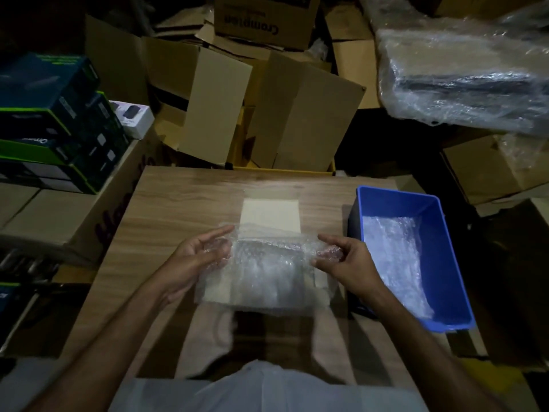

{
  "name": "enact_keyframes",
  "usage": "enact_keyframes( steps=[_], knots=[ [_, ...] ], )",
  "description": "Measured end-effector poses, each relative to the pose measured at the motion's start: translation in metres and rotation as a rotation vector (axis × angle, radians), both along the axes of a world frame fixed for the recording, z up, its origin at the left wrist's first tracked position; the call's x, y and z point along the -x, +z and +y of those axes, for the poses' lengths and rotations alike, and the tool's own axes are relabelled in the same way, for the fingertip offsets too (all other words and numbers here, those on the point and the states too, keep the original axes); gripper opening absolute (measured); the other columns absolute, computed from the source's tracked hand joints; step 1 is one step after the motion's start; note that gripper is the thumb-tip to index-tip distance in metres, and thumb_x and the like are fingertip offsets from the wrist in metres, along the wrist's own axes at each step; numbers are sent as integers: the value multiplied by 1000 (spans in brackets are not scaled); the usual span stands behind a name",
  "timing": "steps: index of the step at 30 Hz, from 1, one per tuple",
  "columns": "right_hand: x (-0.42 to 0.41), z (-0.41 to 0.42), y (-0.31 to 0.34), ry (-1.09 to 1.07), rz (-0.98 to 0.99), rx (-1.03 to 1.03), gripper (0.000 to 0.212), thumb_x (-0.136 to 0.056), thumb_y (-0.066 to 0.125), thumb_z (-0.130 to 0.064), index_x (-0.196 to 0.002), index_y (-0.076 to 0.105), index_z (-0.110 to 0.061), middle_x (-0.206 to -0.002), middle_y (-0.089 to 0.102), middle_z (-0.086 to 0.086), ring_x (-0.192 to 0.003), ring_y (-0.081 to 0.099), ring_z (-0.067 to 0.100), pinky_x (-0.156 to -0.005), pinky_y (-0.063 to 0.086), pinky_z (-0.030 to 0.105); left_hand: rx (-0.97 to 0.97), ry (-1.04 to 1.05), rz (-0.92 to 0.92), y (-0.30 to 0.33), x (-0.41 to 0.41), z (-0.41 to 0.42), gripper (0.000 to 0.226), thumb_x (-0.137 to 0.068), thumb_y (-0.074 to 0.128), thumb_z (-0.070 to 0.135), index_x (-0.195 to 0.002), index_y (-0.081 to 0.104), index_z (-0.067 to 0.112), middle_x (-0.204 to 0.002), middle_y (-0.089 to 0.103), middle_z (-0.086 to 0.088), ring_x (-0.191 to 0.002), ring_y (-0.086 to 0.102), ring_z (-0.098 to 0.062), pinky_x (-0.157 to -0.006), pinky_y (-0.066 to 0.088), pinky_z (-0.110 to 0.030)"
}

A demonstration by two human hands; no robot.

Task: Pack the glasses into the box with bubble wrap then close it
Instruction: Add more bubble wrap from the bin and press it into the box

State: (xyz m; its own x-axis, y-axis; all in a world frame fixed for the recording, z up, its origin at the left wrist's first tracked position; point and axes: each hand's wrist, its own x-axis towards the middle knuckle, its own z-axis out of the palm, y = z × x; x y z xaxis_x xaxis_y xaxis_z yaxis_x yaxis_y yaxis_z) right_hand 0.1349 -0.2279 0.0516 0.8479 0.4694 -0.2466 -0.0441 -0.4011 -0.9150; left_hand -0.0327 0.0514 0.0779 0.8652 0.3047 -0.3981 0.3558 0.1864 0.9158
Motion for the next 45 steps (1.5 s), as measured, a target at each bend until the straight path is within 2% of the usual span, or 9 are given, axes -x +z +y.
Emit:
enact_keyframes(
  steps=[4, 7, 9, 11, 16, 24, 34, 38, 45],
  knots=[
    [-2, 1, 9, 87, -224, 197, 42, -76, 90, -19, -115, 75, -20, -91, 76, -2, -77, 70, 5, -70, 56, 14, -513, -168, 102, -1, -10, -1, 59, -69, 92, 18, -124, 71, 27, -121, 69, 13, -104, 66, 4, -90, 56, -20],
    [-11, -2, 17, 195, -386, 242, 5, -84, 82, -23, -81, 78, -22, -69, 66, -7, -73, 63, 3, -61, 46, 19, -813, -130, 102, -6, -15, -1, 17, -76, 87, 30, -90, 80, 25, -90, 73, 9, -84, 69, -8, -79, 60, -39],
    [-18, -7, 19, 299, -406, 263, 24, -87, 78, -27, -66, 67, -32, -71, 58, -11, -83, 54, 5, -69, 40, 22, -897, -152, 65, -6, -14, 4, 11, -81, 83, 35, -79, 77, 26, -98, 65, 3, -97, 62, -12, -84, 54, -37],
    [-27, -11, 25, 327, -299, 213, 18, -90, 76, -33, -74, 67, -34, -87, 59, -10, -96, 53, 5, -81, 43, 22, -803, -217, 17, 0, -11, 9, 8, -87, 77, 36, -83, 77, 28, -121, 63, 8, -117, 56, -6, -94, 47, -35],
    [-28, -11, 43, 270, 105, -133, 21, -98, 64, -30, -112, 72, -16, -106, 76, 9, -100, 73, 26, -88, 60, 39, -273, -102, -50, 28, -6, 3, 20, -100, 55, 20, -105, 71, 9, -99, 78, -7, -91, 75, -18, -73, 60, -24],
    [-17, 0, 31, 68, 395, -236, 41, -84, 80, -25, -119, 67, -9, -110, 76, 13, -103, 74, 32, -94, 58, 50, -108, 55, -30, 12, -3, 2, 41, -85, 74, 19, -123, 61, 11, -108, 76, -11, -102, 72, -32, -86, 61, -51],
    [-6, -9, 0, -11, 278, -218, 76, -82, 83, -23, -147, 45, -28, -143, 60, 5, -123, 64, 19, -101, 55, 46, -284, 89, -36, -9, 10, 0, 89, -89, 74, 19, -153, 23, 53, -166, 18, 4, -144, 33, -17, -88, 53, -20],
    [-4, -14, 2, 117, 61, -172, 80, -92, 74, -13, -151, 35, -50, -160, 29, -28, -144, 27, -7, -116, 37, 36, -236, 45, -96, -8, 14, 0, 56, -92, 68, 11, -140, 55, 36, -153, 45, 12, -140, 43, -5, -110, 45, -38],
    [-3, -15, 10, 123, 35, -144, 46, -87, 77, -7, -127, 69, -29, -134, 65, -17, -129, 55, -1, -109, 50, 43, -231, 26, -63, -9, 18, -1, 66, -71, 85, -1, -132, 66, 16, -137, 63, 8, -122, 59, 3, -96, 53, -19]
  ],
)
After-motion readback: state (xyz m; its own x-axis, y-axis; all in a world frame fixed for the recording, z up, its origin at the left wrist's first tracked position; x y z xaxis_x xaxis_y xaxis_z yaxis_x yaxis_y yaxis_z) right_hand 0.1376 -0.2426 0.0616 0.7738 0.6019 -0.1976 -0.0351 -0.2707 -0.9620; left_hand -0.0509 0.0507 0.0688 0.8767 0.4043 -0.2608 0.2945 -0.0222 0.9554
